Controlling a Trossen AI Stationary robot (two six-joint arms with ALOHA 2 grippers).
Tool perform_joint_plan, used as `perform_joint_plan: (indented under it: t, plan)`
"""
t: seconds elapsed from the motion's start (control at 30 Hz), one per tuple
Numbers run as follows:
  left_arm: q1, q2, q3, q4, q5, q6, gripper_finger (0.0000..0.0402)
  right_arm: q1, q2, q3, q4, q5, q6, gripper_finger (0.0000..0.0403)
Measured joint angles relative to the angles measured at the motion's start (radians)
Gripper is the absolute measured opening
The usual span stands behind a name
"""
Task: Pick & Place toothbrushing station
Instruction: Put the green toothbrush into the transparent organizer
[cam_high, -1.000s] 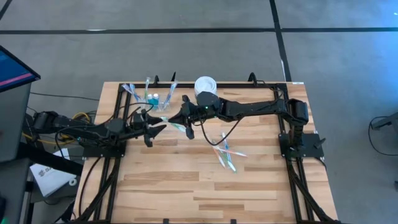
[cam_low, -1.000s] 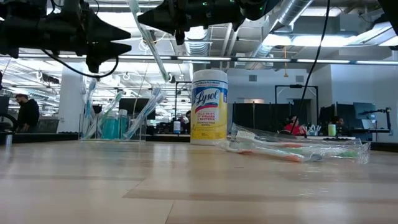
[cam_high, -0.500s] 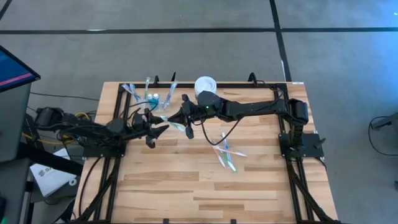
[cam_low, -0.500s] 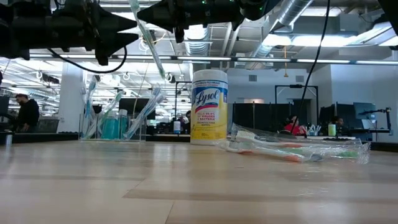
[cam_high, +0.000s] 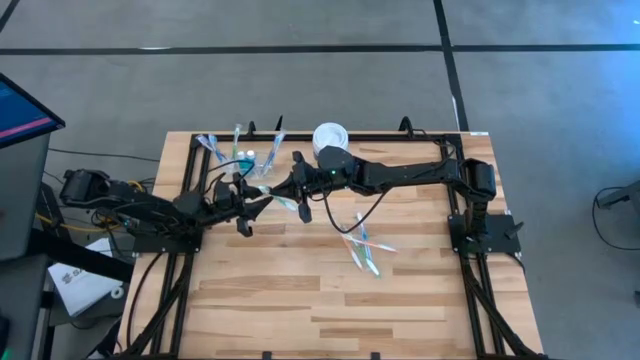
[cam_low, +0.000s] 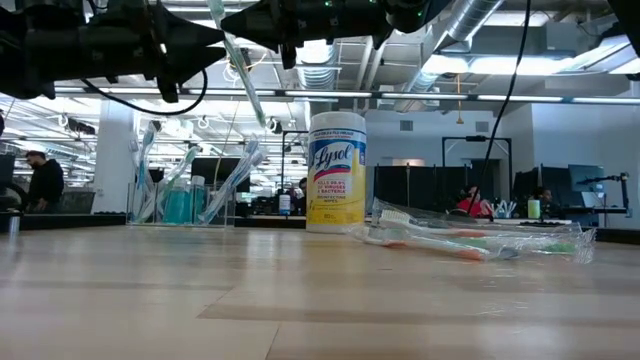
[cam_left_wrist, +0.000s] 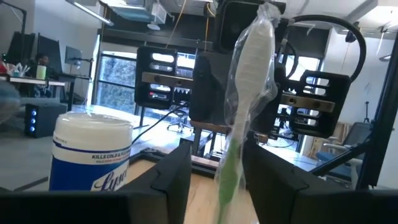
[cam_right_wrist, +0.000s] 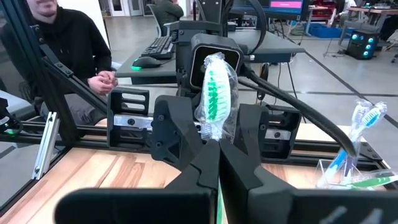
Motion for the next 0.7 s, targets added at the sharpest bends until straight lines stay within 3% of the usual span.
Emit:
perform_joint_plan:
  t: [0.23, 0.43, 0.7]
  plan:
    - [0.0, 0.027, 0.001, 0.017, 0.0, 0.0, 0.0083, 0.0, 0.0, 0.0, 0.0, 0.0, 0.0, 0.0]
    - [0.0, 0.041, 0.016, 0.017, -0.002, 0.043, 0.0011, -0.001, 0.0, 0.0, -0.002, 0.003, -0.001, 0.0]
    - [0.0, 0.041, 0.02, 0.015, -0.004, 0.046, 0.0, -0.001, 0.0, 0.0, -0.014, 0.002, -0.003, 0.0]
